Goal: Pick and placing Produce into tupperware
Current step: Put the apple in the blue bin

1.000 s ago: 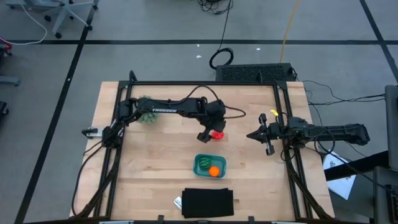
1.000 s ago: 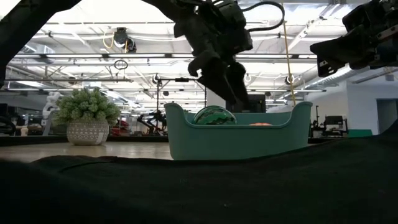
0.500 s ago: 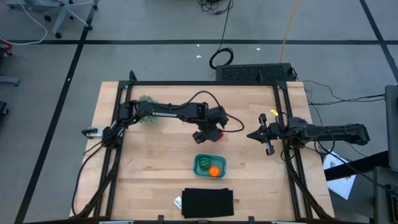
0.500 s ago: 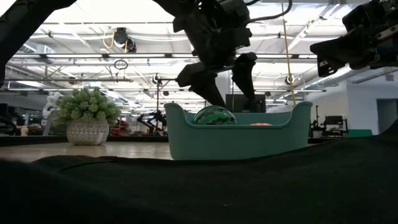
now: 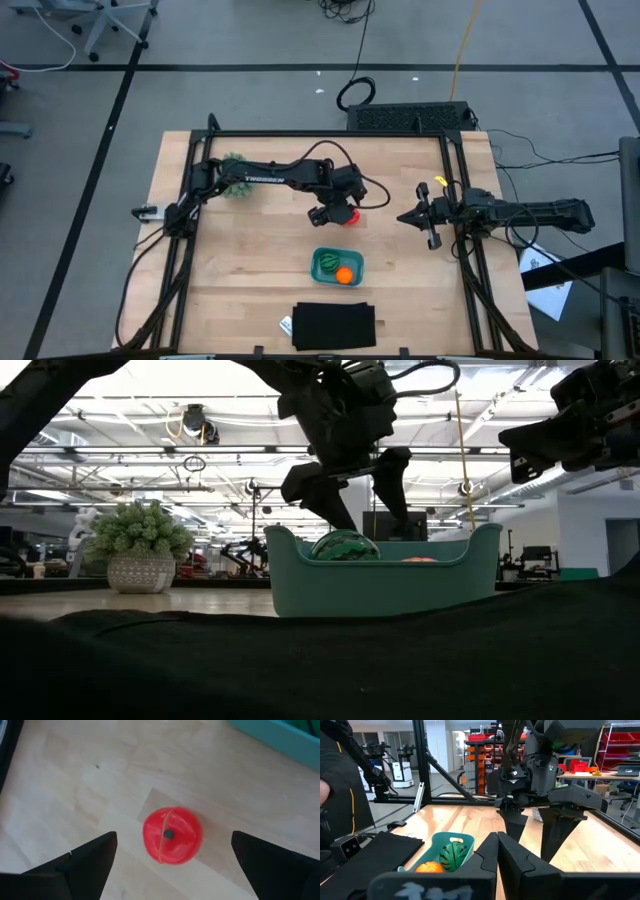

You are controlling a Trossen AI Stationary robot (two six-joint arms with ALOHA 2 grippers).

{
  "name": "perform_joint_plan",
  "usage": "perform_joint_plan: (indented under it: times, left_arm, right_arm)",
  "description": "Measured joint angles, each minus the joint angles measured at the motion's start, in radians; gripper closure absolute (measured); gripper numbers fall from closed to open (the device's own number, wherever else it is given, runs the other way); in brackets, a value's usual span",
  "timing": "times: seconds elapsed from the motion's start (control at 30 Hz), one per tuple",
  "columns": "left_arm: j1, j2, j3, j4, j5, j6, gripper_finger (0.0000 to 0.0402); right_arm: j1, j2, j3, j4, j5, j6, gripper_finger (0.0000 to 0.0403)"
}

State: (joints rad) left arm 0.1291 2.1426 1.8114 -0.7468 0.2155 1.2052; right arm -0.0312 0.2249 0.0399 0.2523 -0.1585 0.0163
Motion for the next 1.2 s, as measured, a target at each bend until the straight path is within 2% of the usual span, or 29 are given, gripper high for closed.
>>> perform_joint_plan:
  times: [0.33,0.6,0.97,1.2]
  left_arm:
    - [0.006,0.000,0.012,0.038,0.048,0.005,0.0002]
    - [0.022,0.002,0.014,0.048,0.142,-0.060,0.0003]
    - [0.019,0.028,0.006,0.030,0.142,-0.091,0.0003]
    - [0.016,0.032,0.007,0.099,0.094,-0.102,0.0003]
  right_arm:
    - [0.000,0.000,0.000,0.033,0.004,-0.018,0.0403]
    - [0.000,0.000,0.000,0.035,0.006,-0.028,0.0403]
    - [0.000,0.001,0.000,0.034,0.007,-0.026,0.0403]
    - [0.000,0.013,0.000,0.029,0.007,-0.027,0.0403]
